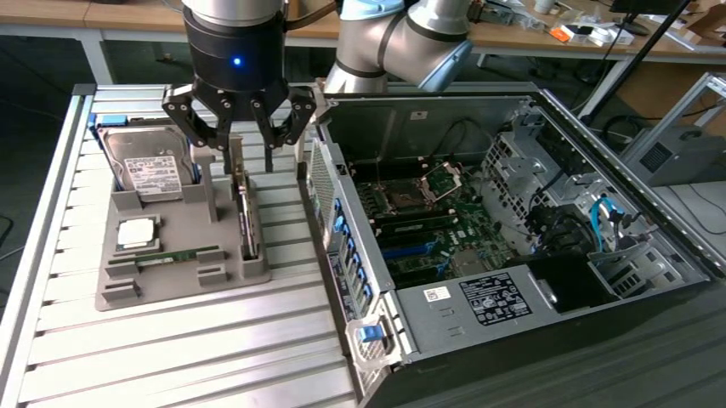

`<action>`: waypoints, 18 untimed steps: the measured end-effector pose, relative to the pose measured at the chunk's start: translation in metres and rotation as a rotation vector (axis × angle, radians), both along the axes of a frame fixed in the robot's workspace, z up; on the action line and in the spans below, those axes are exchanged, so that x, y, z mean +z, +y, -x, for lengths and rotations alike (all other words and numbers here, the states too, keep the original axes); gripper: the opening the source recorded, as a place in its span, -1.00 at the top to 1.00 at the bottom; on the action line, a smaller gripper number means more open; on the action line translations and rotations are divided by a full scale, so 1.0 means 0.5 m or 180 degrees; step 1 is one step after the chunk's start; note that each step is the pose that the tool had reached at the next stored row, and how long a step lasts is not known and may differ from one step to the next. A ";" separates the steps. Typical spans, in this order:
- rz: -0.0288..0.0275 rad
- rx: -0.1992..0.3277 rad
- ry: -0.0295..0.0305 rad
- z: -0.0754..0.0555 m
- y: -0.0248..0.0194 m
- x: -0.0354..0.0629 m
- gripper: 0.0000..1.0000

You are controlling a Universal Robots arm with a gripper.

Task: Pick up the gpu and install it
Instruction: 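Pick up the gpu and move the gpu toward the slot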

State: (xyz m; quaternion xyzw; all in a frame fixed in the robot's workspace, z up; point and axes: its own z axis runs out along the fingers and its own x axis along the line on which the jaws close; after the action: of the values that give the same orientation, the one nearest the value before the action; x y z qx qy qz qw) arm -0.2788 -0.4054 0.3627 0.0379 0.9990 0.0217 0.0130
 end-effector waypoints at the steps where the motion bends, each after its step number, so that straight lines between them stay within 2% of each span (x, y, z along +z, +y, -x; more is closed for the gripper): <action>1: 0.0000 0.0000 0.0000 0.000 -0.0002 -0.001 0.04; 18: 0.0000 0.0000 0.0000 0.000 -0.0016 -0.008 0.04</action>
State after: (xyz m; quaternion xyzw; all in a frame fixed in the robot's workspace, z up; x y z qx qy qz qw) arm -0.2788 -0.4062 0.3586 0.0379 0.9990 0.0217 0.0131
